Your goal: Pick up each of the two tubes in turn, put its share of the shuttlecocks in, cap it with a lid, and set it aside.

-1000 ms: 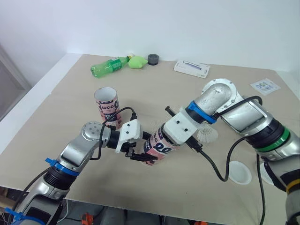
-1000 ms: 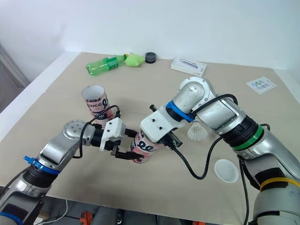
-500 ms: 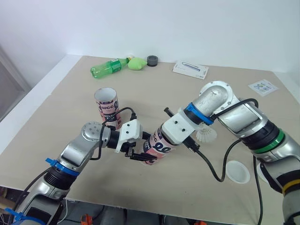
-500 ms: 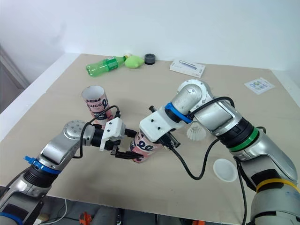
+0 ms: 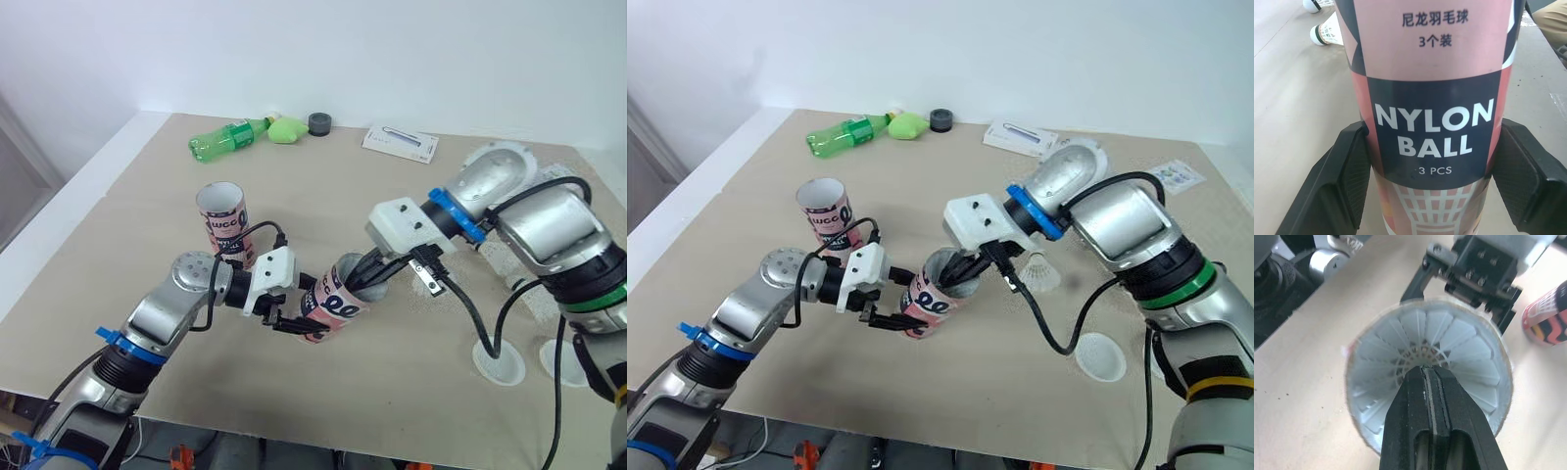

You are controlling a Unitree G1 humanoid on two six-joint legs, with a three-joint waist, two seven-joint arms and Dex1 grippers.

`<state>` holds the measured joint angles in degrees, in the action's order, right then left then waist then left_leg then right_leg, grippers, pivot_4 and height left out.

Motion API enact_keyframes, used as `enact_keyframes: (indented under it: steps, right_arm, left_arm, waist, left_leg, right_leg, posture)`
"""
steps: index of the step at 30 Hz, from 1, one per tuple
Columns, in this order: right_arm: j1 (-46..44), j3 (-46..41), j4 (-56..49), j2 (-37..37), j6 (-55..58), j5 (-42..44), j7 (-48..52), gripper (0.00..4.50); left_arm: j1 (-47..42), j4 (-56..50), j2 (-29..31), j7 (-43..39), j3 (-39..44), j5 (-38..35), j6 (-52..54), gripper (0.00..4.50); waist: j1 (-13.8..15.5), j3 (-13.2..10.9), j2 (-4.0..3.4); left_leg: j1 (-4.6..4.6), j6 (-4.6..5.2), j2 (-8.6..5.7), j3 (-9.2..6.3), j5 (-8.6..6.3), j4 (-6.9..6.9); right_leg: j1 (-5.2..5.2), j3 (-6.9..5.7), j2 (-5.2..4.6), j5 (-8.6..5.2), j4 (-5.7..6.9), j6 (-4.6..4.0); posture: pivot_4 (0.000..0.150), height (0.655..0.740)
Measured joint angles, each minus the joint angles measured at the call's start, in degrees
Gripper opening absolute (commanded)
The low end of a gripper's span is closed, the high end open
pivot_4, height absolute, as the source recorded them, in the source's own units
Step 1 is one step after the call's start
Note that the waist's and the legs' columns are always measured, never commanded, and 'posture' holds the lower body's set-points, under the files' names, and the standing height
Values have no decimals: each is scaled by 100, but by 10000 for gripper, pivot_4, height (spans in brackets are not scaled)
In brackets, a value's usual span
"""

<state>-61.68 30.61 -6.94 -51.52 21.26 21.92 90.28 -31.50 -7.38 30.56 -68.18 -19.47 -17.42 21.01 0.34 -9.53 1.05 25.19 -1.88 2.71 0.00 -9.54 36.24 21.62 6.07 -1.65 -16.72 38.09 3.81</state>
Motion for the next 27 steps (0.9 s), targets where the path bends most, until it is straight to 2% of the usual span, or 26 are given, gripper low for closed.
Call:
enact_keyframes:
  steps: [9,13,21,27]
  right_arm:
    - [7,-468,39,23,196,44,0,361]
    - [312,-1274,-195,-484,499,400,-6,361]
    - [1805,-3142,-966,-1360,1487,1222,-577,361]
    - [3685,-4545,-1628,-1725,2255,1488,-1186,361]
  left_arm:
    - [-40,54,-25,-25,-13,3,-61,31548]
    - [-28,-49,-19,7,-12,0,37,31548]
    - [163,-283,-103,224,66,-9,193,31548]
    - [536,-223,-665,289,47,-179,-112,31548]
  waist:
    - [4,-5,0]
    - [11,-10,3]
    - [11,-11,-2]
    - [-1,-17,2]
  left_leg:
    - [13,0,-5,-1,0,0]
    - [25,-3,-11,-6,-2,-1]
    - [30,-3,-15,-19,-2,-15]
    - [45,-5,-17,-20,-4,-31]
  right_leg:
    - [8,1,-3,-5,0,8]
    - [13,2,-4,-11,-2,14]
    - [-11,-1,0,-14,-1,28]
    - [6,6,6,-16,-3,43]
  posture:
    - [1500,7294]
    - [1500,7294]
    - [1500,7294]
    - [1500,7294]
